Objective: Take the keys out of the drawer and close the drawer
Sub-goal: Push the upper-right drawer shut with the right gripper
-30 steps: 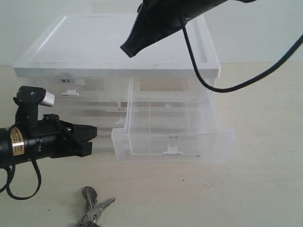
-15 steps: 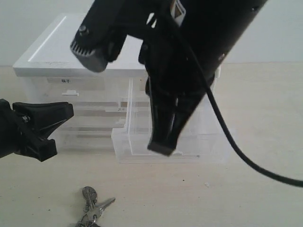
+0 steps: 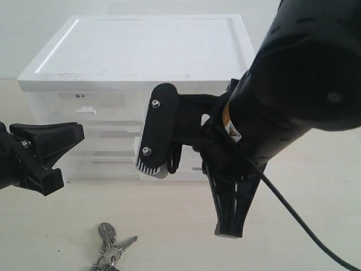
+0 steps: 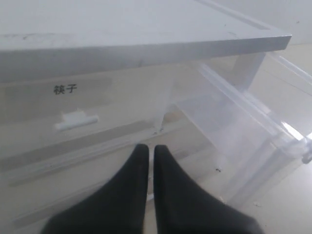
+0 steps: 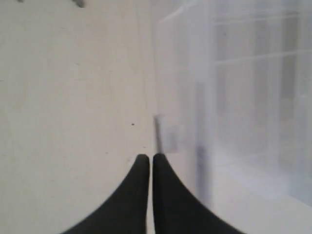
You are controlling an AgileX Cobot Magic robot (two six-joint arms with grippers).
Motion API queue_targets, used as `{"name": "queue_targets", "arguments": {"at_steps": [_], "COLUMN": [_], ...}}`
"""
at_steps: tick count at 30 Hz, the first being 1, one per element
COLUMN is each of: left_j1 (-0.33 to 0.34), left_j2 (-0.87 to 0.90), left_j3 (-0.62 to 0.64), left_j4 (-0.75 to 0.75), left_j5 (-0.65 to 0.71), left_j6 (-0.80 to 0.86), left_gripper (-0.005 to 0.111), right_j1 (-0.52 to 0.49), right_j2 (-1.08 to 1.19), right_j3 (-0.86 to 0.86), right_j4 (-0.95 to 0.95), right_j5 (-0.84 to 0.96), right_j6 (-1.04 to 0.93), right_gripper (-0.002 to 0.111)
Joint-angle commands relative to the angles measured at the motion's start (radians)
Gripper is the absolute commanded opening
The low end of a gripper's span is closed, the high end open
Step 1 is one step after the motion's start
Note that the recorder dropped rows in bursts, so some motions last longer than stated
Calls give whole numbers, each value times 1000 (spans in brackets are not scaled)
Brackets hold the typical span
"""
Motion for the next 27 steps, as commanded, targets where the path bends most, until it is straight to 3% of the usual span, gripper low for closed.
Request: {"name": "queue_targets", "arguments": {"at_steps": [1,9,16,27], "left_j1": [-1,-1,-1,-1], "left_j2": [-4,-4,-4,-4], "left_j3": [2,2,2,2], "left_j4": [-11,-11,-11,-11], "left_j5": [-2,-2,-2,-2], "left_j6": [4,4,4,4], "left_gripper": [5,5,5,5], "right_j1": [-3,-3,-5,-95], "right_j2": [1,1,1,72], "right_j3": [8,13,13,13], "right_j4": [-147,-225,-459,-465], "right_j5": [-60,-85,-156,-278], "right_j6": [88,105,254,287], "right_gripper": [0,0,0,0]}}
